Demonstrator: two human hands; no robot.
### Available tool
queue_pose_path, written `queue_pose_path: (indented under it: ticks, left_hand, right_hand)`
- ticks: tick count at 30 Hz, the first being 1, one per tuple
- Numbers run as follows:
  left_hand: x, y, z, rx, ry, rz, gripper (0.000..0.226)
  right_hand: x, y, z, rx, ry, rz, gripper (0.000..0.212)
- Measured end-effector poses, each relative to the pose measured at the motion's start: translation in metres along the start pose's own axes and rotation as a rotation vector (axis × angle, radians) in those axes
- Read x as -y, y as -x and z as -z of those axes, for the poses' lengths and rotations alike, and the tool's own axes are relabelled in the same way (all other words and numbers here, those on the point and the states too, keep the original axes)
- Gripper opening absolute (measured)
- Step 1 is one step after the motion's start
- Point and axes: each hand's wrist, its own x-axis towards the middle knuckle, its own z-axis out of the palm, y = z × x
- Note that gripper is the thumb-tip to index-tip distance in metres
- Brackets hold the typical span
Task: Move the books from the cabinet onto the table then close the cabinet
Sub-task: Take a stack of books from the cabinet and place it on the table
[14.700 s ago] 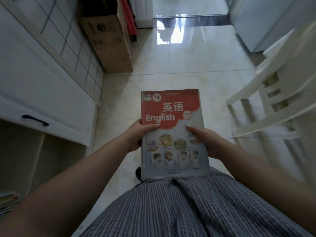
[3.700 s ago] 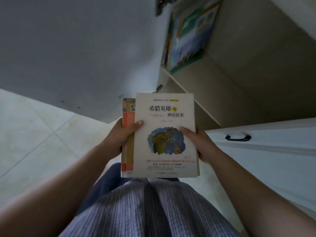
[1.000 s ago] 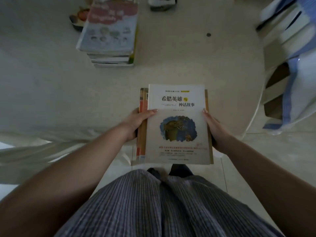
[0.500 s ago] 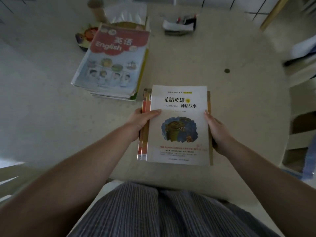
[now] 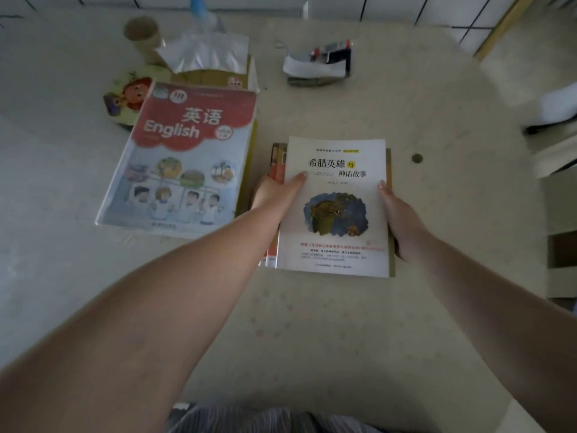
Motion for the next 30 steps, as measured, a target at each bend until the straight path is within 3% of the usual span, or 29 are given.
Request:
queue_pose_path:
  ticks: [2, 6, 12, 16, 21, 25, 30]
  left_hand:
    - [-0.01, -0.01, -0.001, 0.014, -0.004, 0.012, 0.029]
    - [-0.022, -0.025, 0.002, -0.002, 0.045, 0.075, 0.059]
    - [-0.022, -0.032, 0.0, -0.034, 0.039, 0.054, 0.072]
    - [-0.024, -0.035, 0.003, -0.067, 0.051, 0.073, 0.089]
    - [-0.025, -0.034, 0.003, -0.042, 0.005, 0.069, 0.085]
    - [-0.023, -0.032, 0.002, -0.04, -0.008, 0.042, 0.08]
    - [-0.015, -0.028, 0.001, -0.089, -0.067, -0.093, 0.073]
  right_hand:
    - [0.005, -0.012, 0.002, -0.012, 0.008, -0.004, 0.08]
    - [0.014, -0.026, -0.001, 0.015, 0.034, -0.007, 0.087]
    - [0.018, -0.025, -0.005, 0.037, 0.047, 0.002, 0.076]
    - [0.022, -0.021, -0.005, -0.009, 0.178, 0.061, 0.056]
    - [0.028, -0.016, -0.002, -0.066, 0.385, 0.148, 0.044]
    - [0.028, -0.012, 0.001, -0.14, 0.538, 0.209, 0.051]
    - [0.036, -0.013, 0.0, -0.118, 0.559, 0.304, 0.03]
